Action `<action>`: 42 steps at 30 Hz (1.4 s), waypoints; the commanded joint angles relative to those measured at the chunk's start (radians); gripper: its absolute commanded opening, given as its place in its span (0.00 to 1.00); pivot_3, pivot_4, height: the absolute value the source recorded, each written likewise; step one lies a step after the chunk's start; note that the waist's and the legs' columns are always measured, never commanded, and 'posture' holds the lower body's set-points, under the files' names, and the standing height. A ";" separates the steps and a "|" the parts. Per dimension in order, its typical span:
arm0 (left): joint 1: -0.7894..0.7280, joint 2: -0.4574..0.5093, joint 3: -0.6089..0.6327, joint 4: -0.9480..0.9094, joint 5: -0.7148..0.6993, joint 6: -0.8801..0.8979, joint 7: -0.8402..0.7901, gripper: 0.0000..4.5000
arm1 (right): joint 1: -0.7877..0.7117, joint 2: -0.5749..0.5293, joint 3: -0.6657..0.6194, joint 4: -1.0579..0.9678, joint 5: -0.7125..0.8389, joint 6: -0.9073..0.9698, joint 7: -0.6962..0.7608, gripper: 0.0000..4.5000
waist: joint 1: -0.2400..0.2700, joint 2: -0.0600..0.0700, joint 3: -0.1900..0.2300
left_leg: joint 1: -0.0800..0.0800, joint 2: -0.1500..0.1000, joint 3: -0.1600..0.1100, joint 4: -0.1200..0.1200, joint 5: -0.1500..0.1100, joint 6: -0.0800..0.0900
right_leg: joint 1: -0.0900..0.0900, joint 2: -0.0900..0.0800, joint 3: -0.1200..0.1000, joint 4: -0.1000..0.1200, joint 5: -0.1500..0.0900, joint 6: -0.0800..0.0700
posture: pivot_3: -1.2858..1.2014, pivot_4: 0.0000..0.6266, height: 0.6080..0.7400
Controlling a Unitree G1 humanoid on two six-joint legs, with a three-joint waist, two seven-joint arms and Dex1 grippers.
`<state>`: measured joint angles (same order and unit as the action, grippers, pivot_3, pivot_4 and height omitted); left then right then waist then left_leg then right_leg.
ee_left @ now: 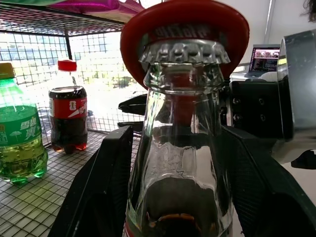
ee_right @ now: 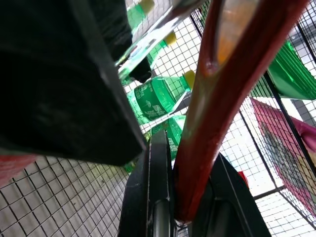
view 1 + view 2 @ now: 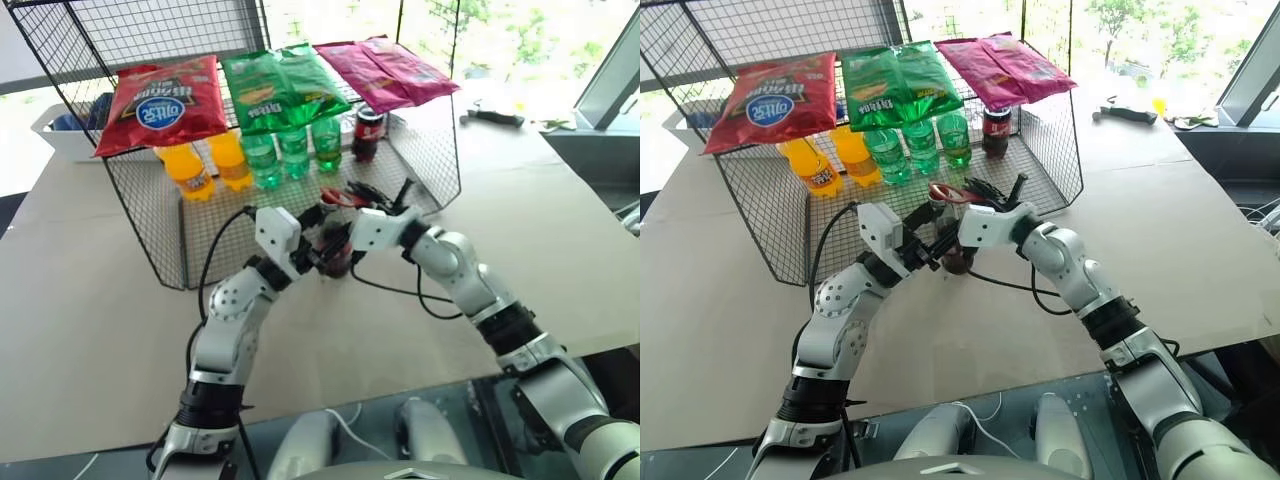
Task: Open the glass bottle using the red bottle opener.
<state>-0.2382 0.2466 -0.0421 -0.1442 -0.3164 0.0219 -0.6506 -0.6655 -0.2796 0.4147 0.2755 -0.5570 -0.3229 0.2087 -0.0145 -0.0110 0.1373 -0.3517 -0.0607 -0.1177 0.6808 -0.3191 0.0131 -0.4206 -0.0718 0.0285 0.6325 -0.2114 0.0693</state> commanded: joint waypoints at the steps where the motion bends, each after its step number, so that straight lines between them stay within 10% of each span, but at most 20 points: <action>1: -0.013 -0.010 -0.028 -0.008 0.006 0.011 0.003 0.47 | -0.024 -0.035 0.071 0.014 -0.068 -0.068 0.041 0.00 | 0.000 0.000 0.000 | 0.001 0.000 0.000 0.000 0.000 0.000 | 0.001 0.000 0.000 0.000 0.000 0.000 | 0.52 0.24 1.00; 42: -0.012 -0.025 -0.041 -0.008 -0.006 0.057 0.002 0.47 | -0.335 -0.248 0.125 0.191 -0.469 -0.264 -0.394 0.00 | 0.014 0.003 0.003 | 0.005 0.000 -0.001 -0.007 0.000 0.000 | 0.006 0.000 -0.001 -0.006 0.000 0.000 | 0.52 0.24 1.00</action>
<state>-0.2460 0.2291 -0.0480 -0.1507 -0.3177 0.0526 -0.6441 -0.9542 -0.5004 0.5436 0.4788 -0.9849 -0.5823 -0.1547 -0.0003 -0.0076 0.1398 -0.3470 -0.0611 -0.1188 0.6740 -0.3190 0.0131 -0.4149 -0.0720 0.0279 0.6262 -0.2116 0.0690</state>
